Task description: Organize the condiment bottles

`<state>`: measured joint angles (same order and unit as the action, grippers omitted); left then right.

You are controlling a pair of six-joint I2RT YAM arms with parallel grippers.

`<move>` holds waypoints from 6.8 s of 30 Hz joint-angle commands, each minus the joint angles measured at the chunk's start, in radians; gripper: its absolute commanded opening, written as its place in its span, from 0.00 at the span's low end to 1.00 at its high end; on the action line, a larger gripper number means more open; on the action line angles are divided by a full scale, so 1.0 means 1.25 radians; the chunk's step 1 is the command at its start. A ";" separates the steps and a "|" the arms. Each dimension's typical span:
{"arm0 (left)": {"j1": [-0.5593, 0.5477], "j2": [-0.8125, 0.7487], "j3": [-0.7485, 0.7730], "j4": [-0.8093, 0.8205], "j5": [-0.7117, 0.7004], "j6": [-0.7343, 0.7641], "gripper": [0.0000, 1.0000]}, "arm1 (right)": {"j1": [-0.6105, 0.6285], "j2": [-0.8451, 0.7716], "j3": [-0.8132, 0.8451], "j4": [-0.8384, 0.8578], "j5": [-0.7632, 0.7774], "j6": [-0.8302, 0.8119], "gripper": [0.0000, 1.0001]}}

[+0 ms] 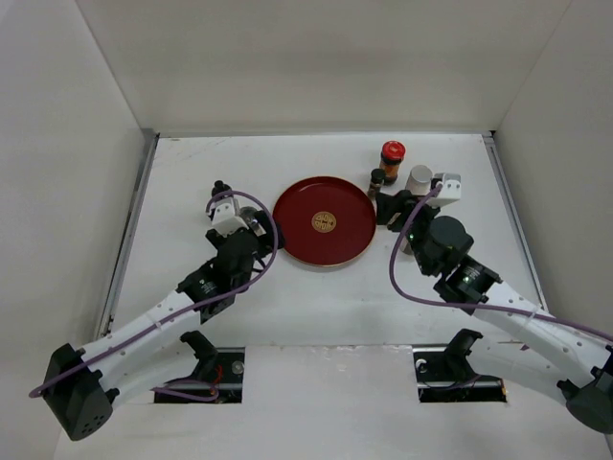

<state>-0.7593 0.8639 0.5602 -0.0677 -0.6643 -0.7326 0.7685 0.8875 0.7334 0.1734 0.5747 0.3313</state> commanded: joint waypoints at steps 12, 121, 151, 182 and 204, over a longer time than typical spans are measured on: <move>0.056 0.022 0.087 0.039 -0.007 0.154 1.00 | 0.009 0.026 -0.065 0.139 -0.077 0.001 0.09; 0.203 0.357 0.299 0.127 -0.043 0.235 0.95 | -0.048 0.129 -0.188 0.296 -0.085 0.124 0.68; 0.372 0.637 0.381 0.144 -0.035 0.227 0.72 | -0.048 0.163 -0.176 0.291 -0.089 0.117 0.70; 0.026 0.388 0.285 0.124 -0.045 0.205 0.37 | -0.053 0.120 -0.196 0.297 -0.076 0.117 0.59; 0.006 0.521 0.197 0.301 -0.027 0.217 0.72 | -0.058 0.148 -0.185 0.281 -0.054 0.098 0.62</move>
<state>-0.7425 1.5341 0.8230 0.1917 -0.6949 -0.4580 0.7010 1.0630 0.4911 0.4839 0.4801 0.4664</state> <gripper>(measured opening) 0.693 0.642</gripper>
